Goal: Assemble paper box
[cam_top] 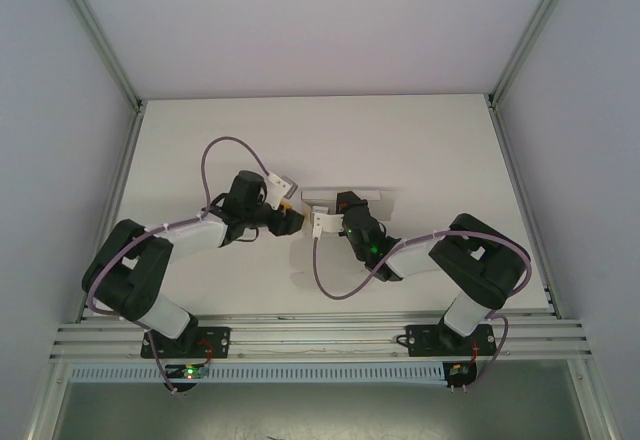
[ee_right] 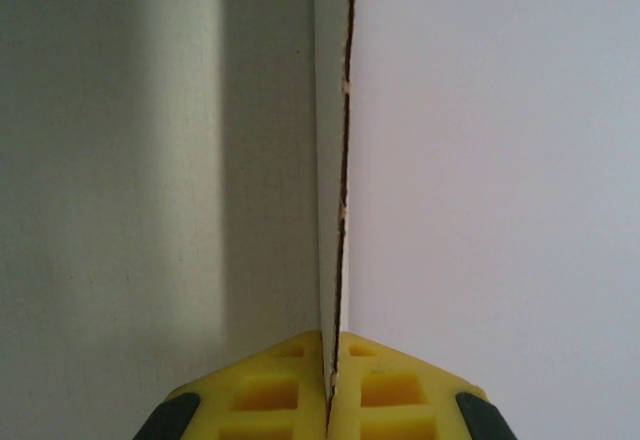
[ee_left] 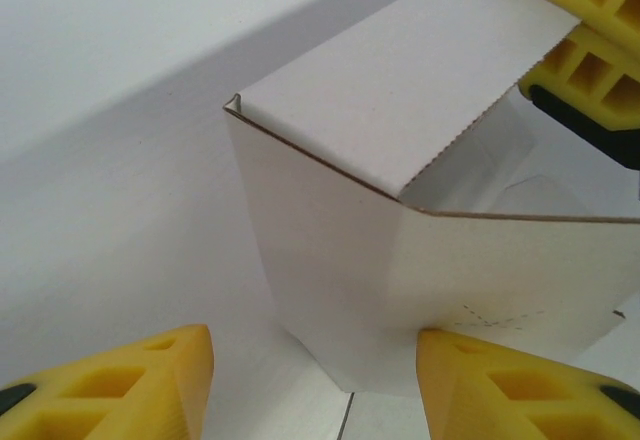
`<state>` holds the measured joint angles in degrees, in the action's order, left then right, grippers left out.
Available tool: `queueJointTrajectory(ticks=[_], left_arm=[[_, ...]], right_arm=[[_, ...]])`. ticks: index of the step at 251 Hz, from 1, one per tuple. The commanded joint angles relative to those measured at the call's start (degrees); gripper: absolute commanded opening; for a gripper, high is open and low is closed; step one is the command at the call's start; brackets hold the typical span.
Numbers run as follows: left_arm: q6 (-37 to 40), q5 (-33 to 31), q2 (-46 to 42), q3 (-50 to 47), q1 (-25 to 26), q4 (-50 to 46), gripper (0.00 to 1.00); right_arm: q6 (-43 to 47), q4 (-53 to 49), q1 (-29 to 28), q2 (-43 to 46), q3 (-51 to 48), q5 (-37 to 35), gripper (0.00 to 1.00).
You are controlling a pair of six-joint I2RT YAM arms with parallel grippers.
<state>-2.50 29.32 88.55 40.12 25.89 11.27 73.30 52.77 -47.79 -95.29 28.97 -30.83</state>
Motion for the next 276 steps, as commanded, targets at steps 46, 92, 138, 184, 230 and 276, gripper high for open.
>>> queueJointTrajectory(ticks=[46, 92, 138, 184, 230, 276], left_arm=[[0.7, -8.2, 2.2, 1.9, 4.9, -3.5, 0.58], [-1.3, -7.0, -5.6, -5.4, 4.9, 3.3, 0.64], [0.1, -5.5, -9.3, -7.4, 4.9, 5.3, 0.65], [0.1, -5.8, -11.9, -10.6, 4.7, 10.7, 0.67], [-1.2, -4.7, -6.6, -7.1, 3.8, 10.6, 0.66], [-2.3, 1.1, -0.5, -3.3, 3.5, 12.3, 0.64]], right_arm=[[-1.0, 2.0, -2.0, 0.8, -0.7, 1.0, 0.0], [0.6, 3.0, -2.0, 1.4, -0.8, 0.1, 0.0], [0.4, 2.0, -2.1, 1.7, -0.4, 0.6, 0.0], [0.3, 1.3, -2.1, 1.4, -0.4, 0.6, 0.0], [-0.1, 0.5, -2.4, 1.8, -0.4, 1.4, 0.0], [-1.4, -1.9, -2.5, 1.8, 0.3, 3.1, 0.0]])
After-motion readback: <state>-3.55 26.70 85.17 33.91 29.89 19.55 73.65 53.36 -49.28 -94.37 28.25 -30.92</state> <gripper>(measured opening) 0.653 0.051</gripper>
